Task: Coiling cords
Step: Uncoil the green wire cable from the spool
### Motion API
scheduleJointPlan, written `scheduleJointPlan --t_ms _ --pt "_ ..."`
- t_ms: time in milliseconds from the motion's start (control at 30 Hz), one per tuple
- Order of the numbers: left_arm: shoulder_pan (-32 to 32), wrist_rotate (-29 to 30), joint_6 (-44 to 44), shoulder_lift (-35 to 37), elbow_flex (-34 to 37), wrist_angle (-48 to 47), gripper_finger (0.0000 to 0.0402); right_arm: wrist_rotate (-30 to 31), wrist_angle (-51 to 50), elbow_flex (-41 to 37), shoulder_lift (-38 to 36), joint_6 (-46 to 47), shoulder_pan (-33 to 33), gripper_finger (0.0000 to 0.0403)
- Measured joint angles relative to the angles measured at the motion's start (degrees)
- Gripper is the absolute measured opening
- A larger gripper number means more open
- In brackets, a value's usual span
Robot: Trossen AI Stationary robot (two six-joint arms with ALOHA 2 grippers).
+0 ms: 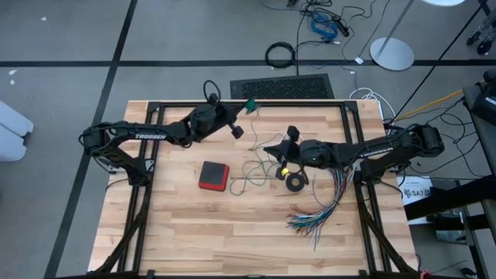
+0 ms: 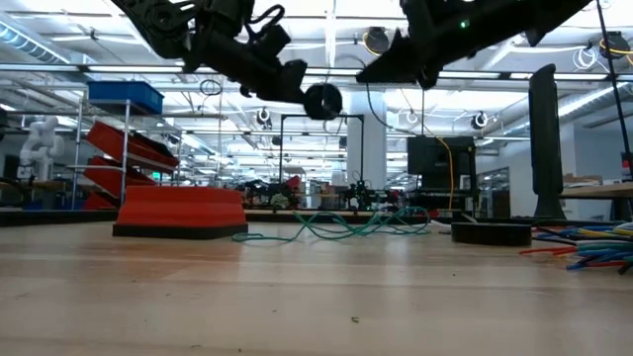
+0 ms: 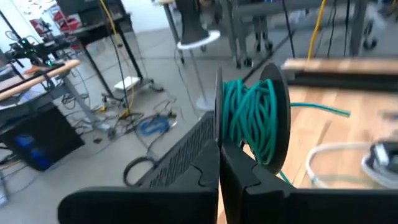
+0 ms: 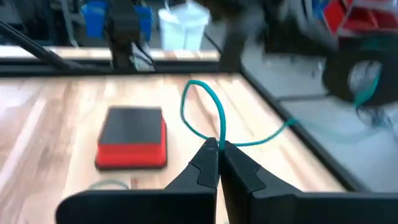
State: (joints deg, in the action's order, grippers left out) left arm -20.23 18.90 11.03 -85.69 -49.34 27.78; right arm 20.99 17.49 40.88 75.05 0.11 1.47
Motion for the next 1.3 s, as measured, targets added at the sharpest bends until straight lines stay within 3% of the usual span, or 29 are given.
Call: scheduleJointPlan --t_ms 367,667,867,967,1167,1300 --pt "-0.1 -5.4 -4.7 0.0 0.0 4.2 0.0 4.5 -11.4 0.0 0.0 6.2 -1.8 0.0013" --pt "-0.1 -6.1 -4.7 0.0 0.0 4.0 0.0 4.2 -17.6 0.0 0.0 8.3 -1.7 0.0162" --pt "-0.1 -6.8 -4.7 0.0 0.0 3.9 0.0 -2.3 -13.8 0.0 0.0 7.3 -1.4 0.0233" --pt "-0.1 -7.6 -4.7 0.0 0.0 3.8 0.0 -2.6 -12.3 0.0 0.0 6.1 -1.4 0.0241" --pt "0.6 -8.2 -4.8 0.0 0.0 3.8 0.0 8.8 -8.1 0.0 0.0 1.7 -3.0 0.0228" --pt "1.5 -8.3 -4.8 0.0 0.0 3.8 0.0 10.5 -3.1 0.0 0.0 -1.7 -6.1 0.0215"
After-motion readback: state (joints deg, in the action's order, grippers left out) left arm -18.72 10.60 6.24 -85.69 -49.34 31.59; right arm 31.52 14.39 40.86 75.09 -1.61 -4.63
